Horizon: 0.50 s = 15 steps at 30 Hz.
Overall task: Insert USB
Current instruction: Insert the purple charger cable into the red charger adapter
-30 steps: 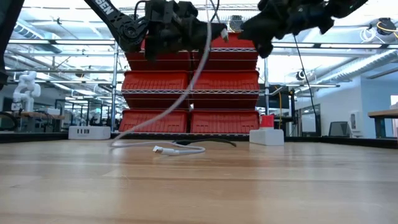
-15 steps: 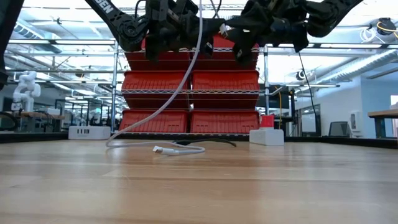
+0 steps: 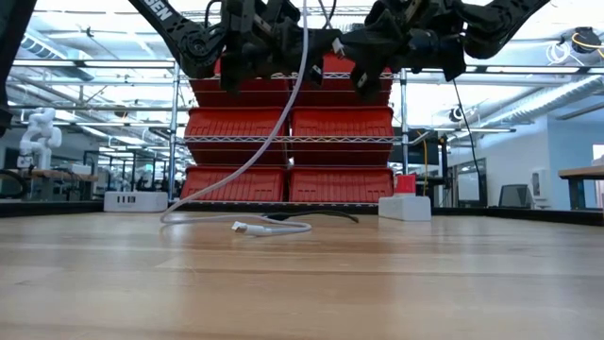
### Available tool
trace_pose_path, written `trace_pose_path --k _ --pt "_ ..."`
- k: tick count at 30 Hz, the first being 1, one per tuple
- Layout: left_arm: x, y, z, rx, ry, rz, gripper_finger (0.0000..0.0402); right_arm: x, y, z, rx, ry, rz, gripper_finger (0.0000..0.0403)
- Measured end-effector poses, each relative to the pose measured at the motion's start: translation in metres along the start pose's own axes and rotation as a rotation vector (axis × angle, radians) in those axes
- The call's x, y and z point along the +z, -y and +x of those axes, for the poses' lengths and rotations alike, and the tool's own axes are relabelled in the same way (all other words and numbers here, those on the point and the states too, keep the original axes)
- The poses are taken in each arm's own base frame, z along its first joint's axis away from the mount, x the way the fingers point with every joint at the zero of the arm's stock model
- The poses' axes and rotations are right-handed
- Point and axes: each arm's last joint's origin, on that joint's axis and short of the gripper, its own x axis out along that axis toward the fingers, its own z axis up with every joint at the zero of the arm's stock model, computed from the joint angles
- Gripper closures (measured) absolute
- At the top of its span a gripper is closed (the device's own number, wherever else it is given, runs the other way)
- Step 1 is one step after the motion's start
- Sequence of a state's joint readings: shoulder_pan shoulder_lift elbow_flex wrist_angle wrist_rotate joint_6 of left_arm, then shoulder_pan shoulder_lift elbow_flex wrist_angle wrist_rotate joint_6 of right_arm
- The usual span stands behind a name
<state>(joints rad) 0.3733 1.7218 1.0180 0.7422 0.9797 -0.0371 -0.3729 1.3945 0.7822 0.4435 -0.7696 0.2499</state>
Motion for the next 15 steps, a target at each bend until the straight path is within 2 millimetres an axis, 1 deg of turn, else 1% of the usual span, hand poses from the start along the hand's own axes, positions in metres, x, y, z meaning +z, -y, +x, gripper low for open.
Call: trace_pose_path --k 3,6,9,15 --pt "-0.0003 0.0002 0.0 -0.006 -0.002 -0.003 0.0399 -0.0001 -0.0004 0.0003 0.002 -0.001 -0.003 0.036" --pt "-0.0003 0.0002 0.0 -0.007 -0.002 -0.004 0.0399 -0.0001 -0.0004 0.0003 0.002 -0.001 0.001 0.0361" --pt "-0.002 -0.0004 0.0007 -0.008 -0.003 -0.008 0.0399 0.0 -0.0006 0.0004 0.003 0.0 -0.001 0.0346" --pt "-0.0041 -0.0009 0.0026 -0.012 0.004 0.001 0.0399 0.0012 -0.0012 0.0006 0.022 0.009 -0.014 0.0302"
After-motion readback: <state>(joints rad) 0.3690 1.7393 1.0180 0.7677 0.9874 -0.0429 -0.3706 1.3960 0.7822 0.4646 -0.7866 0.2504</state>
